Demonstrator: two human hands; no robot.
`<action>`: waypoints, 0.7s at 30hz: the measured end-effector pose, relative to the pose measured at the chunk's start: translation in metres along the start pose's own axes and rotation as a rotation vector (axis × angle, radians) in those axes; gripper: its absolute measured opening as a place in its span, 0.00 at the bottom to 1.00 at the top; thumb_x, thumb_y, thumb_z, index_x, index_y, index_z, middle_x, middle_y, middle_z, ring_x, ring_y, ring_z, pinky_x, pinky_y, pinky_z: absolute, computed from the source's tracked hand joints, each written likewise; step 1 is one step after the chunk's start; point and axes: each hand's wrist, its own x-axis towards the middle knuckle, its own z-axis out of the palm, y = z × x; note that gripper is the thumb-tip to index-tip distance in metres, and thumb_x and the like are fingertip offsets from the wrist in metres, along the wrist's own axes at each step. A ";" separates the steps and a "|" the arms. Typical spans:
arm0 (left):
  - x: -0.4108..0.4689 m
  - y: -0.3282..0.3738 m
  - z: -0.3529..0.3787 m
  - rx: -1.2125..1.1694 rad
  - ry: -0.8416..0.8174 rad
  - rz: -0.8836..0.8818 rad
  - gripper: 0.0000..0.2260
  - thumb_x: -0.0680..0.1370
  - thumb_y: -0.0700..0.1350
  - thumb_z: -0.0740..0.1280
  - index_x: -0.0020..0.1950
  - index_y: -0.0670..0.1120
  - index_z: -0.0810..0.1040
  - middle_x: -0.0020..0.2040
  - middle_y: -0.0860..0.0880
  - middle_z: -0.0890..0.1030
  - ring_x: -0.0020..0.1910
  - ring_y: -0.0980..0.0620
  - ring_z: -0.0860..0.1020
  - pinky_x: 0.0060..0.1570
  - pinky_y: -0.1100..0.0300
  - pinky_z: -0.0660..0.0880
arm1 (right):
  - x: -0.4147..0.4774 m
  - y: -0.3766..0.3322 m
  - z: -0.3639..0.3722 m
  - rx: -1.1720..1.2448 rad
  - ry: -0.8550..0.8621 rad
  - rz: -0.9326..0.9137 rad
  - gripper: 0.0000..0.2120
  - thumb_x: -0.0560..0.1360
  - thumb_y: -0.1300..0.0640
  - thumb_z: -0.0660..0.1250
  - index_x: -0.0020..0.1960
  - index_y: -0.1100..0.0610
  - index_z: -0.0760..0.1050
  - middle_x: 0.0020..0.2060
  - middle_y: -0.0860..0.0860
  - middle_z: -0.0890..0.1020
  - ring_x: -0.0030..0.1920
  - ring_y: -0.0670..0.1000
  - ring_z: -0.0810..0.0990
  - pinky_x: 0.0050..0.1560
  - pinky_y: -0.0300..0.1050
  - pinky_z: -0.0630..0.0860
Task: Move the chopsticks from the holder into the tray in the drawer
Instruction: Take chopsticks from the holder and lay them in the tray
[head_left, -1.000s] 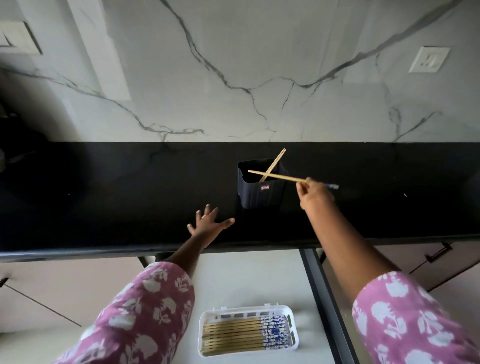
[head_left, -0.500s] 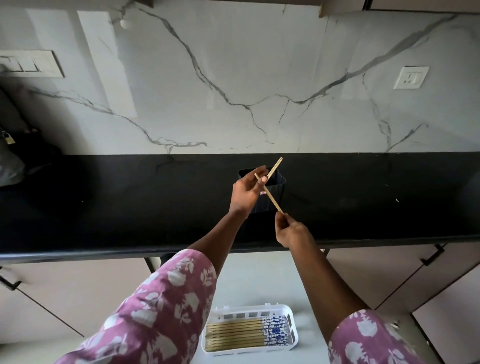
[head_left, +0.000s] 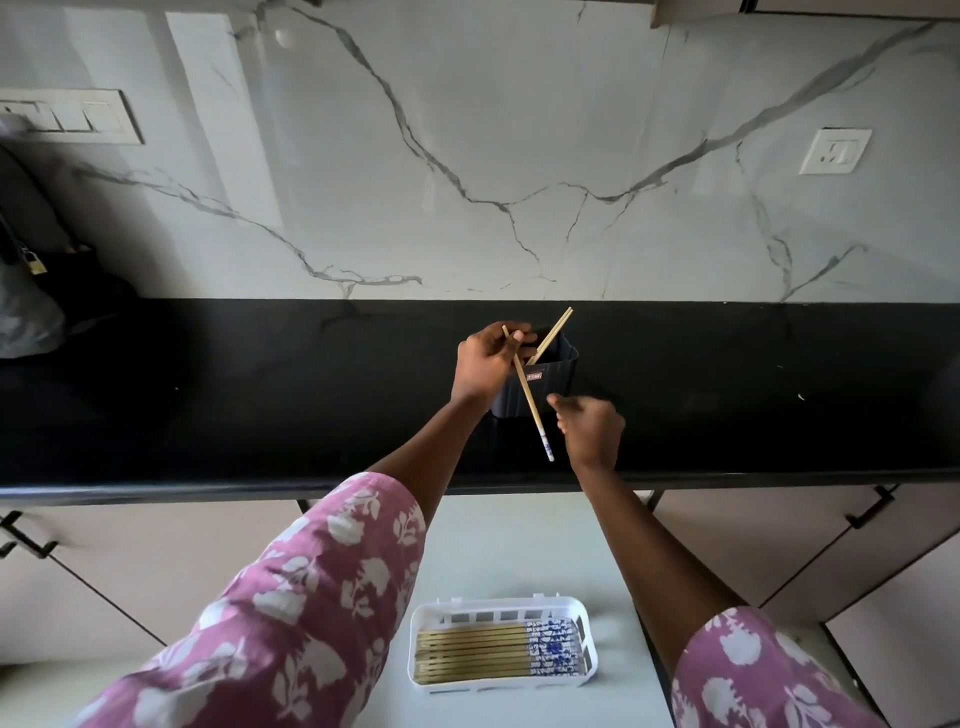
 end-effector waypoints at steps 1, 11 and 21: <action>-0.001 -0.004 -0.001 0.004 0.007 -0.007 0.10 0.80 0.36 0.62 0.58 0.34 0.77 0.52 0.37 0.82 0.38 0.60 0.83 0.45 0.62 0.81 | 0.000 -0.003 0.000 -0.094 -0.026 -0.116 0.14 0.74 0.55 0.69 0.49 0.67 0.81 0.42 0.63 0.85 0.43 0.57 0.83 0.42 0.38 0.71; -0.008 -0.034 -0.017 -0.070 0.059 -0.136 0.09 0.80 0.37 0.61 0.55 0.36 0.78 0.49 0.39 0.82 0.39 0.58 0.84 0.43 0.62 0.81 | 0.000 0.013 0.041 -0.437 -0.248 -0.338 0.10 0.75 0.57 0.68 0.54 0.58 0.81 0.46 0.58 0.85 0.49 0.59 0.82 0.45 0.45 0.75; -0.013 -0.117 -0.087 0.796 -0.066 -0.526 0.28 0.78 0.63 0.57 0.73 0.49 0.67 0.73 0.46 0.67 0.73 0.45 0.63 0.72 0.46 0.58 | -0.012 0.068 0.057 -0.426 -0.431 -0.141 0.08 0.72 0.57 0.71 0.48 0.61 0.82 0.38 0.62 0.84 0.40 0.60 0.80 0.40 0.46 0.74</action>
